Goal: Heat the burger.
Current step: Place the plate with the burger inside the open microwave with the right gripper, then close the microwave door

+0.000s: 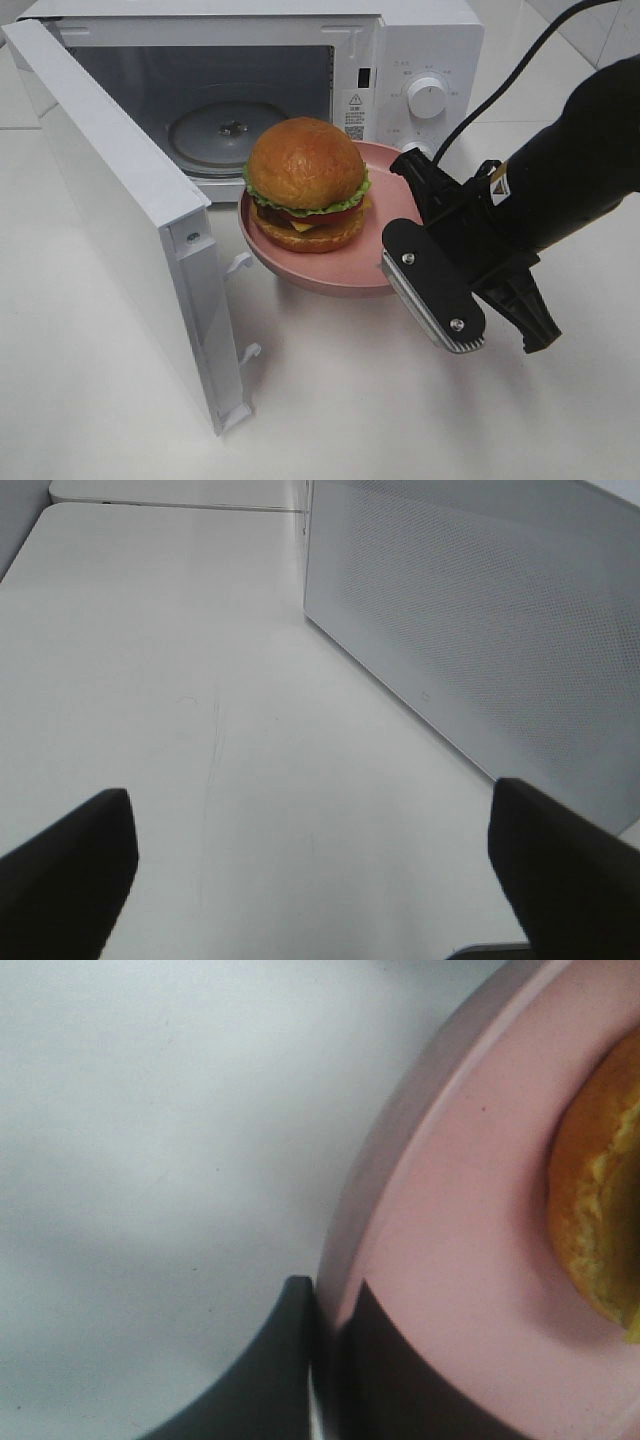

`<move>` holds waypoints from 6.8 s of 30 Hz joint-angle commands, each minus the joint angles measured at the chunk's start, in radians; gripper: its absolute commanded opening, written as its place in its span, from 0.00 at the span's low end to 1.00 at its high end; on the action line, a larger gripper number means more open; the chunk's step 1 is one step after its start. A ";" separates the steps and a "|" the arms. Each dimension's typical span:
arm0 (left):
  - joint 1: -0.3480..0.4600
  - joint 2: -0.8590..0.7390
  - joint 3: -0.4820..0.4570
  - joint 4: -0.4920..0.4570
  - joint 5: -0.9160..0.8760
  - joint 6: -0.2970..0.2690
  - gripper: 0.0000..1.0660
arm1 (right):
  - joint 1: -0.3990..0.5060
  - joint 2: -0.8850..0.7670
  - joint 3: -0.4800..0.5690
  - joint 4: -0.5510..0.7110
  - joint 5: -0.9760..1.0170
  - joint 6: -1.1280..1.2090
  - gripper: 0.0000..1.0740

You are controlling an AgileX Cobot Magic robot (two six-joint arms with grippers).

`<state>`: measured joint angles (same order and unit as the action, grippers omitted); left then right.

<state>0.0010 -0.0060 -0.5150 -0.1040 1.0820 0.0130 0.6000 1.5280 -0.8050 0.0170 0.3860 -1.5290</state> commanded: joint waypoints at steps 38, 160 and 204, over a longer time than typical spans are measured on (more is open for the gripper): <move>0.003 -0.014 -0.001 -0.005 -0.012 -0.001 0.82 | 0.002 0.314 -0.443 0.139 0.084 -0.078 0.00; 0.003 -0.014 -0.001 -0.005 -0.012 -0.001 0.82 | 0.002 0.553 -0.718 0.009 -0.035 0.315 0.71; 0.003 -0.014 -0.001 -0.005 -0.012 -0.001 0.82 | -0.001 -0.090 -0.003 -0.040 -0.205 0.926 0.70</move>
<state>0.0010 -0.0060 -0.5150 -0.1040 1.0820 0.0130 0.6010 1.4500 -0.8150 -0.0210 0.1810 -0.6400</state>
